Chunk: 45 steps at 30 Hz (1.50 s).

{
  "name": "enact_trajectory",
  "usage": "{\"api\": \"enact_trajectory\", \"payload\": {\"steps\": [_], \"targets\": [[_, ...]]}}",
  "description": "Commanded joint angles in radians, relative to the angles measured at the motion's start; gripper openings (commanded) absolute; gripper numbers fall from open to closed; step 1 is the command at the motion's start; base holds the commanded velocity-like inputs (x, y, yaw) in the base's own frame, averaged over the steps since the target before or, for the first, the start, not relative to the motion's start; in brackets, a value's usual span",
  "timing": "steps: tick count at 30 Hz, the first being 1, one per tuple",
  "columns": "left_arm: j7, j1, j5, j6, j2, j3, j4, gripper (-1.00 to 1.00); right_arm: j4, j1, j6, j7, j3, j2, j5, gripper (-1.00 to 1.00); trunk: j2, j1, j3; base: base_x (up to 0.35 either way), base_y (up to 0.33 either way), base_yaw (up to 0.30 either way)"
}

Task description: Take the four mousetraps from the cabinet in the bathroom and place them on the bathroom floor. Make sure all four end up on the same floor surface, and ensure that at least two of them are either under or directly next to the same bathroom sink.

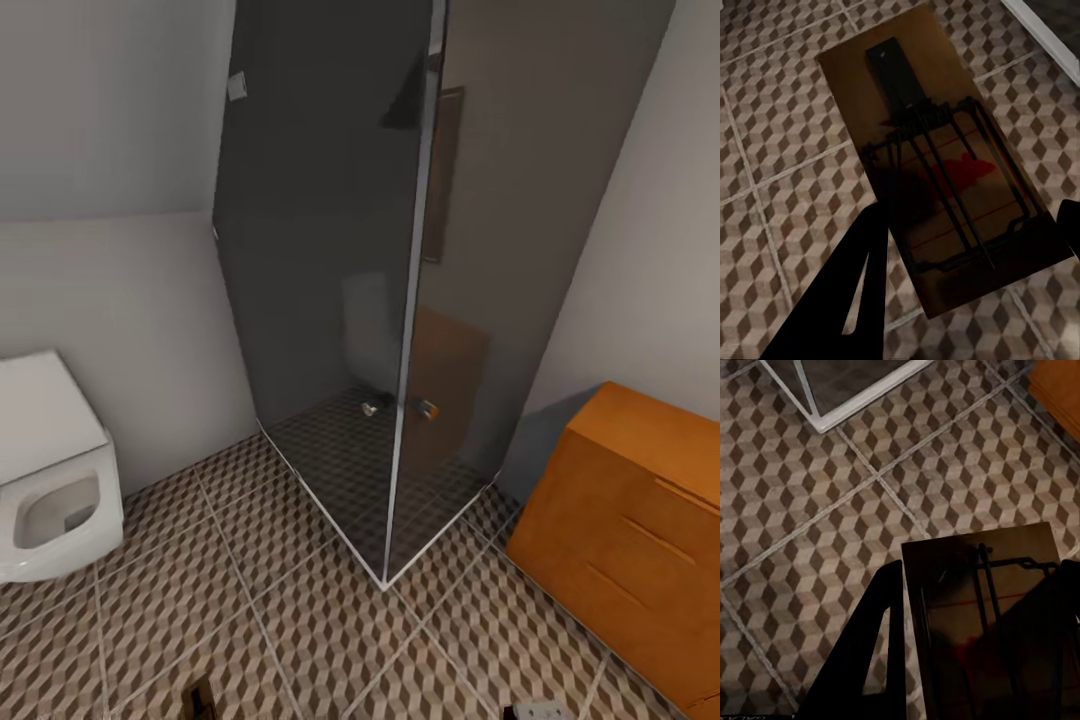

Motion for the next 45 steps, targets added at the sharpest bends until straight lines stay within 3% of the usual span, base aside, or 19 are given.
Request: {"api": "enact_trajectory", "payload": {"steps": [1, 45], "targets": [[0.004, -0.002, 0.005, -0.006, -0.001, -0.009, 0.004, -1.00, -0.002, -0.001, -0.002, -0.006, 0.009, -0.001, -0.007, -1.00, -0.002, 0.001, -0.002, 0.000, 0.000, 0.256], [0.004, -0.002, 0.005, -0.006, -0.001, -0.009, 0.004, -1.00, -0.002, -0.001, -0.002, -0.006, 0.009, -0.001, -0.007, -1.00, -0.002, 0.001, -0.002, 0.000, 0.000, 0.256]]}}
